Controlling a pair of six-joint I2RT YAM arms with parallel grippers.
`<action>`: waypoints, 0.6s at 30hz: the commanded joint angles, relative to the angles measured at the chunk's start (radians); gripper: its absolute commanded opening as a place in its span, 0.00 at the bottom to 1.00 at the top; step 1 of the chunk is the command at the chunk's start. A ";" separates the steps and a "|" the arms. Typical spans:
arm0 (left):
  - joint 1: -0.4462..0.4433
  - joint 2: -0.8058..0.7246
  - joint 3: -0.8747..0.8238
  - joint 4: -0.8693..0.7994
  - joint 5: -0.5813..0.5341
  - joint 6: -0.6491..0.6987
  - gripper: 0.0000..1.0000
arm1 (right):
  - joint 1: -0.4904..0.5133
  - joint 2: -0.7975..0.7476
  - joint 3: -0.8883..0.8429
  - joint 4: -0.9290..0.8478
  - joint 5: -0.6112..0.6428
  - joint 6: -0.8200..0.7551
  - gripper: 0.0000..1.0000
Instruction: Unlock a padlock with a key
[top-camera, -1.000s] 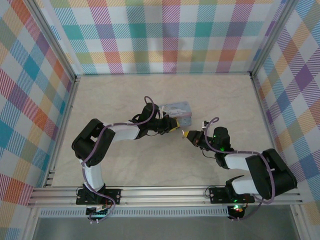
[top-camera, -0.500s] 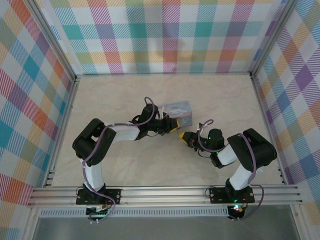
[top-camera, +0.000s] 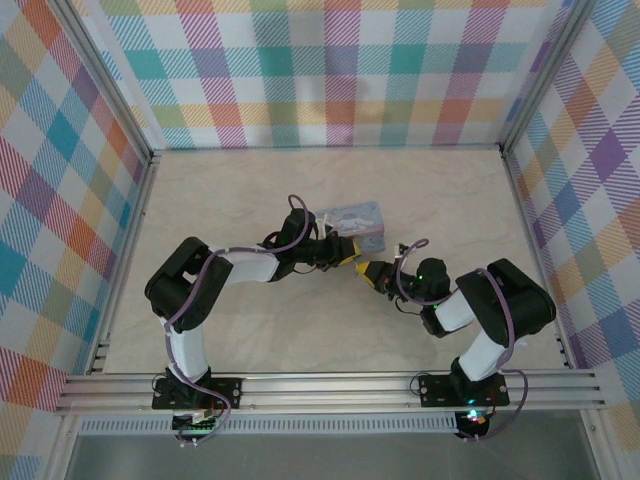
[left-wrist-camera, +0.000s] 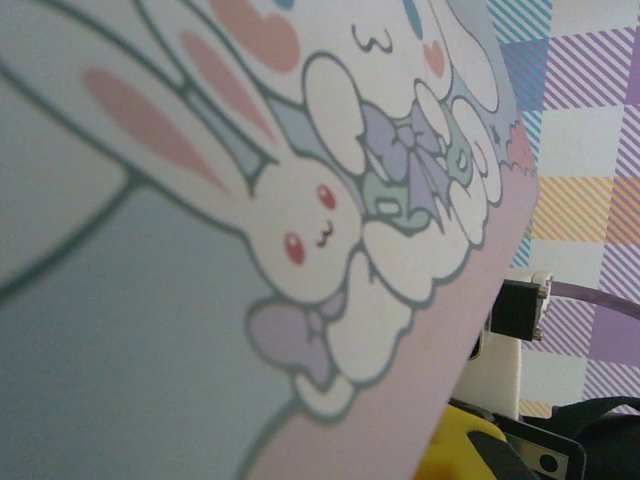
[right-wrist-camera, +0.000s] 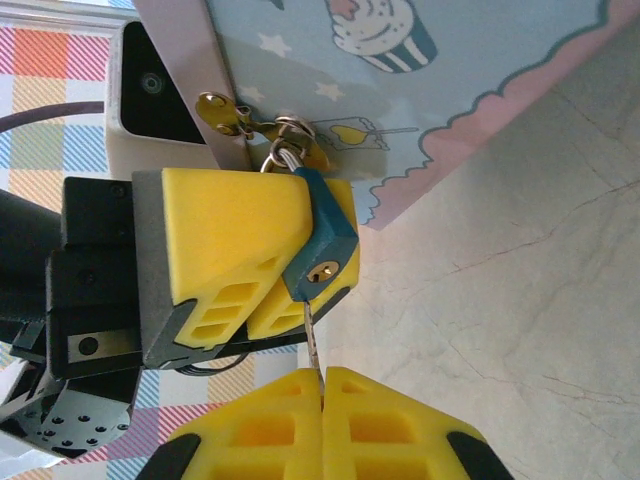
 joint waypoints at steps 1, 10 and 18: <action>0.011 0.004 -0.011 0.050 0.038 -0.020 0.05 | 0.001 -0.020 -0.013 0.061 0.024 0.003 0.00; 0.012 0.004 -0.018 0.065 0.042 -0.024 0.05 | 0.000 -0.017 -0.016 0.060 0.043 0.006 0.00; 0.014 0.007 -0.030 0.086 0.046 -0.031 0.05 | 0.000 -0.020 -0.003 0.060 0.042 0.002 0.00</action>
